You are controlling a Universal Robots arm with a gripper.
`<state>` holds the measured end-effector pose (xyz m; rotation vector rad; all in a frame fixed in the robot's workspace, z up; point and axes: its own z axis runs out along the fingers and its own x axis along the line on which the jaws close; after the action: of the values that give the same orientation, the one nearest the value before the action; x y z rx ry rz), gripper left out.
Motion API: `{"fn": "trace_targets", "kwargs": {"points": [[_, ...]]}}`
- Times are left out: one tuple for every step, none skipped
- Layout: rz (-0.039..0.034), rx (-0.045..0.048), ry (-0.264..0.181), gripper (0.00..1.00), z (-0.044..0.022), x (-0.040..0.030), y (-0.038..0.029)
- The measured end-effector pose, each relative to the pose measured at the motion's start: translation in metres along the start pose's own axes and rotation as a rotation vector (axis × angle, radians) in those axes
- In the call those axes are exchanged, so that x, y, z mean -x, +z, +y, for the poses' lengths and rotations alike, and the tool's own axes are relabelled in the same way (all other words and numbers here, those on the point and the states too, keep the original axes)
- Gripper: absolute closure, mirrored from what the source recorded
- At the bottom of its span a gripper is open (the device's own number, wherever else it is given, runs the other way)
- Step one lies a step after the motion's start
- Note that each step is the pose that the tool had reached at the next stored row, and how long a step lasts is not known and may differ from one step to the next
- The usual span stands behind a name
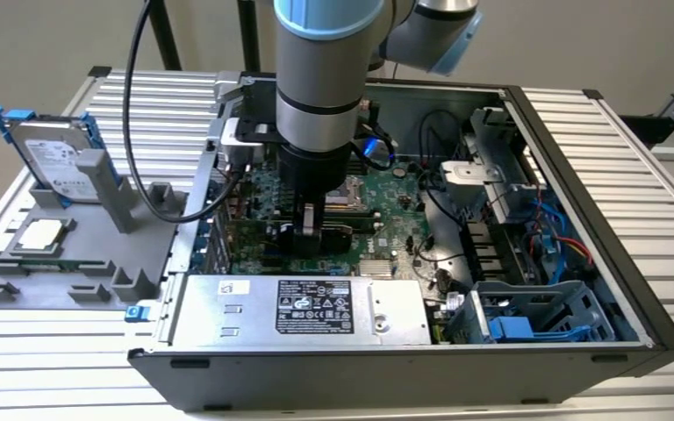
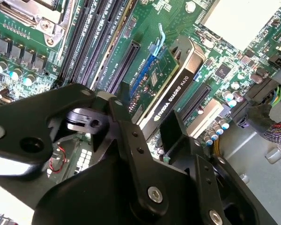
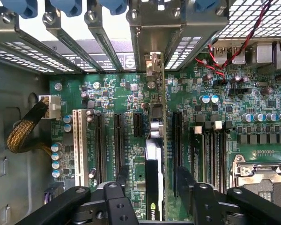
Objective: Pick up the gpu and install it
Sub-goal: 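Insert the gpu into the slot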
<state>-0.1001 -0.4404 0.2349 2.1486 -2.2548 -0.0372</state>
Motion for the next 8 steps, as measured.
{"fn": "trace_targets", "kwargs": {"points": [[0.0001,0.0,0.0,0.0,0.0,0.0,0.0],[0.0003,0.0,0.0,0.0,0.0,0.0,0.0],[0.0004,0.0,0.0,0.0,0.0,0.0,0.0],[0.0006,0.0,0.0,0.0,0.0,0.0,0.0],[0.0006,0.0,0.0,0.0,0.0,0.0,-0.0001],[0.0008,0.0001,0.0,0.0,0.0,0.0,-0.0007],[0.0007,0.0001,0.0,0.0,0.0001,0.0,-0.0016],[0.0005,0.0,0.0,0.0,0.0001,0.0,-0.0032]]}}
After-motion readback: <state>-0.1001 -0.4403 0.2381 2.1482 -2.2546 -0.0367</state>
